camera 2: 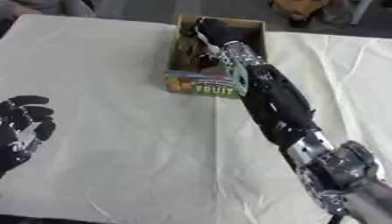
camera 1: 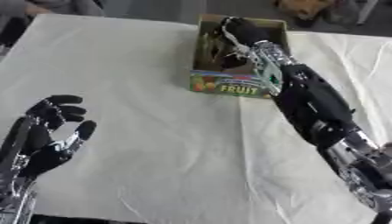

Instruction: Pick up objects on the table and place them in the box.

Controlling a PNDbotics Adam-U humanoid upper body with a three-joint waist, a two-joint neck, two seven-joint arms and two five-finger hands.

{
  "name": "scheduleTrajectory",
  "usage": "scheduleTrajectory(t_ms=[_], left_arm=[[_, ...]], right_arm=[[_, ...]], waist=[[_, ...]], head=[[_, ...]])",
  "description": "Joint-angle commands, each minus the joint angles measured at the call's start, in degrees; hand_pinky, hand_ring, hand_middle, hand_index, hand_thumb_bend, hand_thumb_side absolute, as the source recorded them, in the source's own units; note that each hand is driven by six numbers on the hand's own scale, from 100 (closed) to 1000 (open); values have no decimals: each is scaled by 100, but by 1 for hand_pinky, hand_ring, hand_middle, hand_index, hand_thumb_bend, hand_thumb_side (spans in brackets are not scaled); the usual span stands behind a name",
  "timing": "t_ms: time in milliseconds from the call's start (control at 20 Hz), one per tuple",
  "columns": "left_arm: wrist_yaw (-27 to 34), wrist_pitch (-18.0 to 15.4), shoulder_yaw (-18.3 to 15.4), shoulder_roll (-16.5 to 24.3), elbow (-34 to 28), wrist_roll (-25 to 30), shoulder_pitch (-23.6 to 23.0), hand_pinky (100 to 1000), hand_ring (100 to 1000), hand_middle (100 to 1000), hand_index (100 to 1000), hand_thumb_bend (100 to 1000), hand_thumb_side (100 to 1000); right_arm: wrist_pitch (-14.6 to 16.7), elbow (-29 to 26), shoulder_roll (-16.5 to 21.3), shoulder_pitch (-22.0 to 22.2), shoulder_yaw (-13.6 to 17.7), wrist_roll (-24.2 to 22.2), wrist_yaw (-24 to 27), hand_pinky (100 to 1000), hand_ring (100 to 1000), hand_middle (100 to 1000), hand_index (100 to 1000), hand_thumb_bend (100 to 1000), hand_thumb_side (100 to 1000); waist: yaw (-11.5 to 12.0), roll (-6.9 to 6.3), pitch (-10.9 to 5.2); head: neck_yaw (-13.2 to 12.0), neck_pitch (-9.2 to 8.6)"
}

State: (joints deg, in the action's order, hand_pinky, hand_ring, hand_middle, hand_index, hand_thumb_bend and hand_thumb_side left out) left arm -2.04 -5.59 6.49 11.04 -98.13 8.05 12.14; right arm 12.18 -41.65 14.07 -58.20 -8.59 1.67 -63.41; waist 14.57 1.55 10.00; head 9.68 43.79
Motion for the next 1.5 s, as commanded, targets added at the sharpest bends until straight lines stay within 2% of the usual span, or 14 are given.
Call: scheduleTrajectory(t_ms=[50,200,350,500,650,700,900,1350,1400,1500], left_arm=[[33,-14,6,19,-100,17,75,675,668,686,731,586,353],[31,-15,0,21,-100,12,71,675,668,686,731,587,352],[28,-14,-4,23,-98,9,65,675,668,686,731,588,352],[25,-15,-8,26,-97,8,62,675,668,686,731,589,351],[21,-15,-13,28,-96,5,61,676,668,686,730,590,351],[20,-15,-15,30,-96,4,60,676,668,686,730,590,351],[17,-16,-27,35,-97,-4,56,676,667,686,730,593,350],[14,-16,-31,38,-97,-10,54,676,667,686,730,593,350],[9,-14,-44,48,-92,-17,39,676,667,686,730,597,349],[-5,-14,-82,67,-88,-46,12,676,667,686,730,598,348]], right_arm=[[56,-2,25,-100,-22,-104,-74,639,604,465,565,100,100],[45,41,37,-97,-13,-263,-86,650,623,491,598,100,100],[13,92,70,-95,2,-503,-43,674,670,562,681,100,100],[-43,151,115,-96,21,-798,28,697,712,620,745,147,100],[-114,223,162,-91,62,-1116,132,729,754,715,809,191,100],[-141,230,181,-87,82,-1218,176,735,762,734,825,207,115],[-236,180,288,-68,155,-1509,386,754,785,792,869,288,286],[-294,105,345,-57,140,-1625,552,754,785,792,869,288,286],[-312,72,391,-18,186,-1599,582,773,811,870,916,462,481],[-250,-44,615,57,279,-1580,721,775,812,874,921,476,485]], waist=[[-4,-23,-95],[-14,-24,-107],[-27,-24,-121],[-42,-22,-130],[-55,-22,-137],[-61,-23,-139],[-83,-24,-147],[-92,-22,-150],[-139,-10,-172],[-263,-4,-192]], head=[[-9,33],[-12,33],[-21,33],[-32,33],[-47,33],[-53,33],[-80,33],[-92,33],[-159,33],[-258,33]])
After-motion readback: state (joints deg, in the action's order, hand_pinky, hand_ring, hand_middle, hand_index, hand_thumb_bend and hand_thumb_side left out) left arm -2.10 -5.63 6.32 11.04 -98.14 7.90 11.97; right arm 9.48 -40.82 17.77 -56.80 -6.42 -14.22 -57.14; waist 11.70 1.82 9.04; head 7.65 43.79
